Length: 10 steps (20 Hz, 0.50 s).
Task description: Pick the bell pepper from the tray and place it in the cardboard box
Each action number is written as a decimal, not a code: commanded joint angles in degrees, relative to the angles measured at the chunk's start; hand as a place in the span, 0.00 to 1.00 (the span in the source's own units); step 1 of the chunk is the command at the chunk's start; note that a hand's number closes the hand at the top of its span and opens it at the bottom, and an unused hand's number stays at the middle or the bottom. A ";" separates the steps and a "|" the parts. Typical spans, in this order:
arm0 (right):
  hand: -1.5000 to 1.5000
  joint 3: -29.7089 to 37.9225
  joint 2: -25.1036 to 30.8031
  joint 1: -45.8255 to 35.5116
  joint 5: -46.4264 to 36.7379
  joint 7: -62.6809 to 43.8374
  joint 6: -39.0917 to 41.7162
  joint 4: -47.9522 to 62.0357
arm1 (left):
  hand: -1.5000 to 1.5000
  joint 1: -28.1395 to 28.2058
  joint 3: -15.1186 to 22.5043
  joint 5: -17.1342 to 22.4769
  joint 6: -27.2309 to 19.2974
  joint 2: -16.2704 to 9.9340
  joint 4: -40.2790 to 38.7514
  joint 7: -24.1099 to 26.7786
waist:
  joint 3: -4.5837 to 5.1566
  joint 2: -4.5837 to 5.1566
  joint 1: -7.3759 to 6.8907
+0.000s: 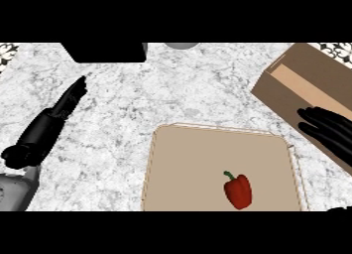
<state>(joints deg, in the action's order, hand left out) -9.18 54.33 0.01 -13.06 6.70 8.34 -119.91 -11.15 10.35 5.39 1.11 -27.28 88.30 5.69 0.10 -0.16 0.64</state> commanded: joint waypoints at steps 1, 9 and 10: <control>0.00 -5.39 4.73 -1.18 -6.92 -9.12 5.73 -6.44 | 0.50 -0.40 0.78 -1.78 -0.20 0.99 -1.11 1.69 | 0.11 0.10 -0.54; 0.00 -22.71 1.43 -6.29 -19.28 -31.31 16.88 -17.45 | 0.50 -2.92 1.83 -3.01 -0.44 3.21 -0.56 -1.63 | 0.07 0.15 -1.40; 0.00 -24.50 -0.90 -7.84 -19.23 -34.52 18.92 -16.79 | 0.50 -1.43 1.18 -3.41 0.16 2.17 -0.08 0.08 | 0.06 0.17 -1.70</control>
<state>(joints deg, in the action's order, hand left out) -26.01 56.81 -4.70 -26.84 -17.67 22.31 -133.49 -12.91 11.29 3.29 1.18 -25.30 87.81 5.17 0.17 -0.07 -0.51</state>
